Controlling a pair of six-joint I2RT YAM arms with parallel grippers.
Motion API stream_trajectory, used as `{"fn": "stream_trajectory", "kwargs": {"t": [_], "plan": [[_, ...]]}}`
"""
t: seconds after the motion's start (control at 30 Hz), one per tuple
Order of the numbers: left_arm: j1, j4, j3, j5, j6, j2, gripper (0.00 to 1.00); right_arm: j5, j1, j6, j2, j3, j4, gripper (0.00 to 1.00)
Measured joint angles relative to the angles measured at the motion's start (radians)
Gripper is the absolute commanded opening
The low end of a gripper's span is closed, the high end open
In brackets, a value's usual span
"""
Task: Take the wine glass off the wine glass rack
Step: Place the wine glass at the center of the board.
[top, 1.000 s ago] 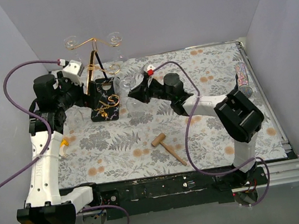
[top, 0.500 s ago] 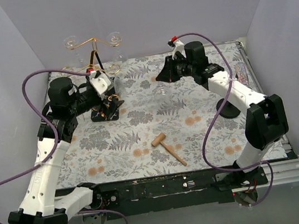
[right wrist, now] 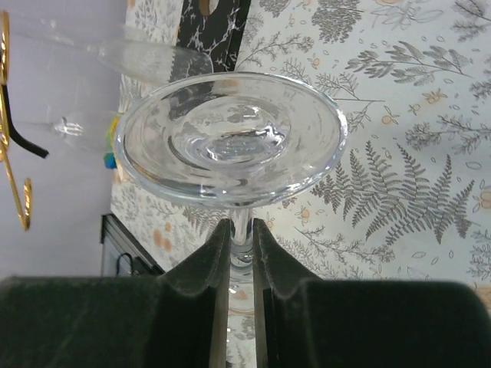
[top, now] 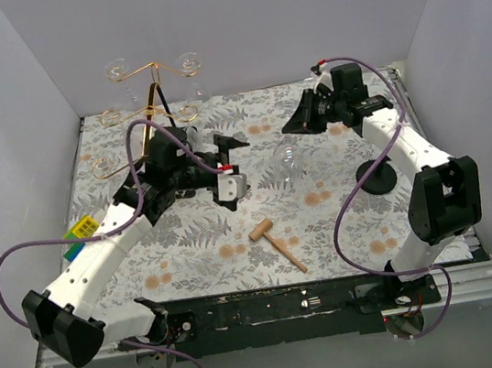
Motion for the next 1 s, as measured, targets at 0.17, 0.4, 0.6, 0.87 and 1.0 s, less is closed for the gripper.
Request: {"fn": "stream_trajectory", "kwargs": {"t": [0.17,0.4,0.6,0.87,1.0], "plan": [[-0.054,0.082,-0.074,-0.040,0.124,0.064,0.98,-0.072,-0.100,0.151,0.009,-0.042,0.025,0.01],[-0.146,0.306,-0.270,-0.096,0.227,0.064,0.98,-0.222,-0.149,0.358,0.079,-0.185,0.143,0.01],[-0.192,0.444,-0.324,-0.113,0.266,0.099,0.98,-0.326,-0.136,0.467,0.094,-0.285,0.250,0.01],[-0.190,0.513,-0.349,-0.093,0.276,0.150,0.98,-0.401,-0.135,0.550,0.117,-0.319,0.377,0.01],[-0.190,0.517,-0.349,-0.069,0.284,0.201,0.98,-0.415,-0.134,0.571,0.121,-0.341,0.409,0.01]]}}
